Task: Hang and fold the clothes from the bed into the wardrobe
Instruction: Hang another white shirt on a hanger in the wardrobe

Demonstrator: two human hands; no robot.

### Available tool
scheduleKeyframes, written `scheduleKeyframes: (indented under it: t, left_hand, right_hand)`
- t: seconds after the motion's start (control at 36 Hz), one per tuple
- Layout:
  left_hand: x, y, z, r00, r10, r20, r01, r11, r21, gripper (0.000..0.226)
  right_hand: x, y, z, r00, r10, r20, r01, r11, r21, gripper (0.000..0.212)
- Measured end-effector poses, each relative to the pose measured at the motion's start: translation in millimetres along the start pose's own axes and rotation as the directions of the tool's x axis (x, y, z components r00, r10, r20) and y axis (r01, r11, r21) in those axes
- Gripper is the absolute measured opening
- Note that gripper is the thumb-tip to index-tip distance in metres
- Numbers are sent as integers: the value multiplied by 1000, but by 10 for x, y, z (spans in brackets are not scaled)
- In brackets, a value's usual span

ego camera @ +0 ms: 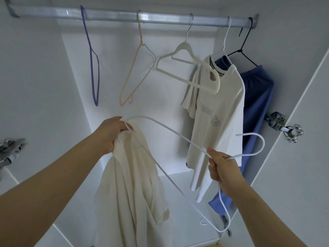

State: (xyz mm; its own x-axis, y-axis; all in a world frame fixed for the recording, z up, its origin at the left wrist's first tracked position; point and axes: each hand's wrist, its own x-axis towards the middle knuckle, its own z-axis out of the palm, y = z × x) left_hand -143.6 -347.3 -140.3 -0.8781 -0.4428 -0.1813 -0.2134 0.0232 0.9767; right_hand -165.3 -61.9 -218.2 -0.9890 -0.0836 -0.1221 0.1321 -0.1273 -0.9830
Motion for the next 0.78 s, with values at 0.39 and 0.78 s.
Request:
scheduleKeyframes:
  t: [0.39,0.78]
  left_hand:
    - [-186,-82,110,934,354,56,-351,873,339,22]
    - [-614,-300,397,809,379,450,-531,800,280,22]
  right_hand:
    - [-23,-62,428,997,51,53,-38,976,-216,62]
    - [-163,-116,817,993,57,106,-45,993,-111,48]
